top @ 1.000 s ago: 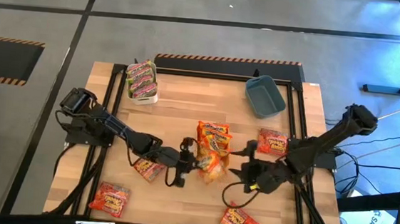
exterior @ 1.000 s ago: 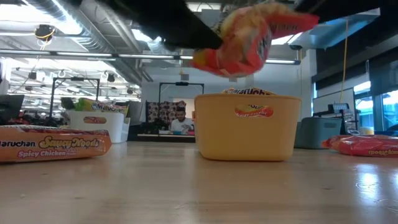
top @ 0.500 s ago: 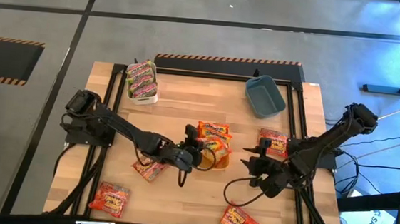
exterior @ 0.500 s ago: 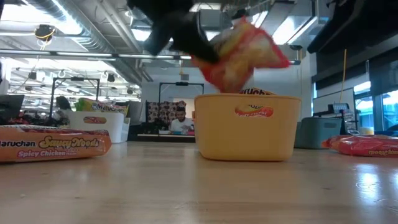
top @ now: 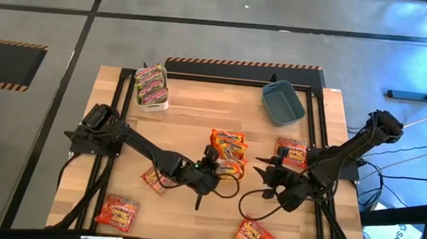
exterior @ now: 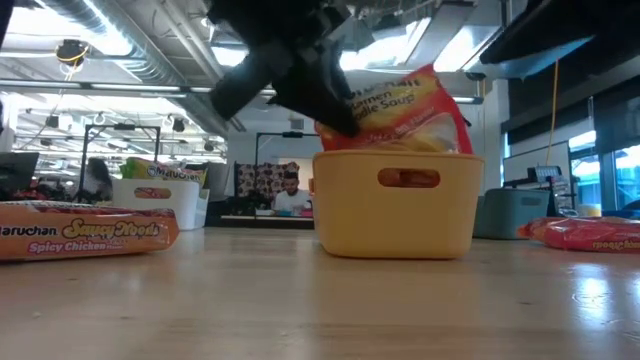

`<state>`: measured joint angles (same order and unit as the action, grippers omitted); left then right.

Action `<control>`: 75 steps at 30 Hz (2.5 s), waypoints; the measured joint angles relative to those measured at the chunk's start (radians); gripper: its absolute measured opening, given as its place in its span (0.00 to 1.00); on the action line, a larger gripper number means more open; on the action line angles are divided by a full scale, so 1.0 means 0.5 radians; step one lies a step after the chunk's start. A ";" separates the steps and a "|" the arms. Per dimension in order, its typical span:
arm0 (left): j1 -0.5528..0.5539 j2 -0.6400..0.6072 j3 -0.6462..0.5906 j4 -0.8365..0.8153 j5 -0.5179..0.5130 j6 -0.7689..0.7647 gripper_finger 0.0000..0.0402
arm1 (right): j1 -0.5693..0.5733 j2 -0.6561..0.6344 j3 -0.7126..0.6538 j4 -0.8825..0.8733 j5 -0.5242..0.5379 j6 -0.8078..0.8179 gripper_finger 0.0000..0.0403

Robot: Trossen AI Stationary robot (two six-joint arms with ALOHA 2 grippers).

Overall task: Sort Maruchan noodles
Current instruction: Put the orange noodle pack into the yellow bin, then put the top right red noodle pack into the green bin

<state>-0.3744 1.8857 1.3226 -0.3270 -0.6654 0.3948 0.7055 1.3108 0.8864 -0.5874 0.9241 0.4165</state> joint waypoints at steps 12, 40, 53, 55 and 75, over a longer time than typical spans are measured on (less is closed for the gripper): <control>0.063 0.000 -0.045 -0.002 0.274 -0.246 0.10 | -0.347 0.253 0.000 0.822 -0.354 -0.513 0.11; -0.055 -0.032 -0.060 0.031 0.131 -0.409 0.31 | -0.521 0.621 0.003 0.693 -0.861 -0.429 0.01; -0.368 -0.252 -0.111 -0.378 -0.016 -0.960 0.32 | -0.469 0.491 0.106 0.592 -0.871 -0.427 0.01; -0.394 -0.269 -0.178 -0.359 -0.048 -1.032 0.32 | -0.438 0.437 0.146 0.482 -0.852 -0.379 0.01; -0.373 -0.268 -0.587 0.460 0.250 -1.263 0.32 | -0.164 0.318 -0.111 0.111 -0.854 0.380 0.01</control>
<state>-0.5608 1.7515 1.0289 -0.0969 -0.5404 -0.2365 0.6236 1.4700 0.8307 -0.5318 0.4972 0.6065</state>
